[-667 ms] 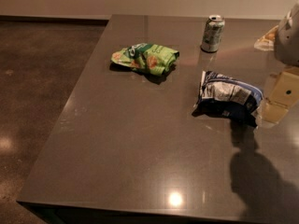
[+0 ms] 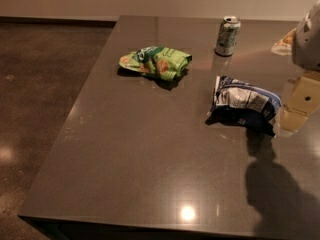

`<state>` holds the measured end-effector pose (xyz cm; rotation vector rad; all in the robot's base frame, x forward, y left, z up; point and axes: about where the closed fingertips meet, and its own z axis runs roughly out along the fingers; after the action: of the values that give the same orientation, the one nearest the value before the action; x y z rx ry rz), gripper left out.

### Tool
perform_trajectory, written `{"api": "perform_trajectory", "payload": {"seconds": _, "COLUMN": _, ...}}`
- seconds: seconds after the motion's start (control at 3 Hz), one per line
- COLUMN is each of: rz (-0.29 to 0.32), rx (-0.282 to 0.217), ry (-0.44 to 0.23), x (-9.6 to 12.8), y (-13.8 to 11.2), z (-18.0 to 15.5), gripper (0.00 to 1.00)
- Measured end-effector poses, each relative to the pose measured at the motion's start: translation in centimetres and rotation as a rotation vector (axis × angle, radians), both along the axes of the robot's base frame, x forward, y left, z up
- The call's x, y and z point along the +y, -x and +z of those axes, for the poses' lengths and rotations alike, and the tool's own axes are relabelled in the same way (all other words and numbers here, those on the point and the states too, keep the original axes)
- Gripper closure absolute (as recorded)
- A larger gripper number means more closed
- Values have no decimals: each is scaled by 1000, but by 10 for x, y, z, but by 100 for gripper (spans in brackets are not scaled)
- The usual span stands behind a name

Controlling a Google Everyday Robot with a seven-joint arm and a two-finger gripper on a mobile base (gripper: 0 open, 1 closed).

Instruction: Pick blue chip bag

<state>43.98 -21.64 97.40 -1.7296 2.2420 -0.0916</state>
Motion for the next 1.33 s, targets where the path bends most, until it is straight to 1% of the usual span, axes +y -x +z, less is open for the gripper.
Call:
{"api": "perform_trajectory", "payload": {"seconds": 0.33, "rz": -26, "rx": 27, "ry": 2, "x": -4, "y": -18, "z": -17, "gripper": 0}}
{"api": "perform_trajectory", "payload": {"seconds": 0.67, "rz": -106, "rx": 59, "ry": -7, "x": -14, "y": -45, "z": -42, "gripper": 0}}
{"api": "perform_trajectory", "payload": {"seconds": 1.0, "rz": -178, "rx": 76, "ry": -24, "x": -21, "y": -69, "z": -63, "gripper": 0}}
{"api": "perform_trajectory", "payload": {"seconds": 1.33, "rz": -219, "rx": 97, "ry": -42, "x": -24, "y": -82, "z": -79, "gripper": 0}}
